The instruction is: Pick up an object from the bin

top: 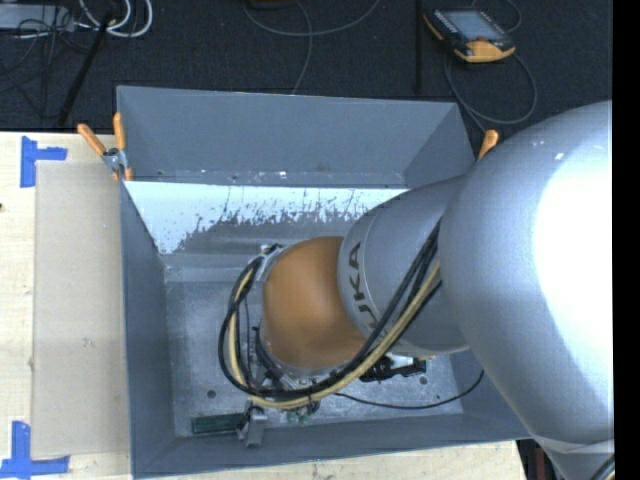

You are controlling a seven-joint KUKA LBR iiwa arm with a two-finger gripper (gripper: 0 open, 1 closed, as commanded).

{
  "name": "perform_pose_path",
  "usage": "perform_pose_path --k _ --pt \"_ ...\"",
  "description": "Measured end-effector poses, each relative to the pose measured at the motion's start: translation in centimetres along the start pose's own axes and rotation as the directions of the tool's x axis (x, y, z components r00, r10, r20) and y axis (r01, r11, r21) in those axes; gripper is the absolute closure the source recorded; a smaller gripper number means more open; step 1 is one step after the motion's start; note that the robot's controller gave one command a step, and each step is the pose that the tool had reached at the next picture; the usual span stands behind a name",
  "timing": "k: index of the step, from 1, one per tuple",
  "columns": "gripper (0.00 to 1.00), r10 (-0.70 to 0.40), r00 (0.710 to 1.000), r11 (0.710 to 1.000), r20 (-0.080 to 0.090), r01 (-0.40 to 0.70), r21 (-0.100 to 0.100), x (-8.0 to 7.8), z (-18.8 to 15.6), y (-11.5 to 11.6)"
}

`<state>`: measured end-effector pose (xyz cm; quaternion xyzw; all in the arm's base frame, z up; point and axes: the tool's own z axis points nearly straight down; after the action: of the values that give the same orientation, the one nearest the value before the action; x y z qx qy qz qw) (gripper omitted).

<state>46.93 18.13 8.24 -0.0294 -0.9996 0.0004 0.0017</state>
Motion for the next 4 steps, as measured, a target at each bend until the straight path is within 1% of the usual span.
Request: perform_pose_path --k 1,2,3,4 --pt "1.0 0.002 1.0 1.0 0.002 -0.002 -0.001 -0.2 -0.2 0.1" --pt "0.0 0.004 1.0 1.0 0.005 -0.004 -0.001 -0.3 -0.2 0.0" --pt "0.0 -0.005 1.0 1.0 0.014 0.005 -0.004 -0.2 0.9 3.8" --pt "1.0 0.001 1.0 1.0 0.002 -0.001 -0.001 0.1 1.0 3.6"
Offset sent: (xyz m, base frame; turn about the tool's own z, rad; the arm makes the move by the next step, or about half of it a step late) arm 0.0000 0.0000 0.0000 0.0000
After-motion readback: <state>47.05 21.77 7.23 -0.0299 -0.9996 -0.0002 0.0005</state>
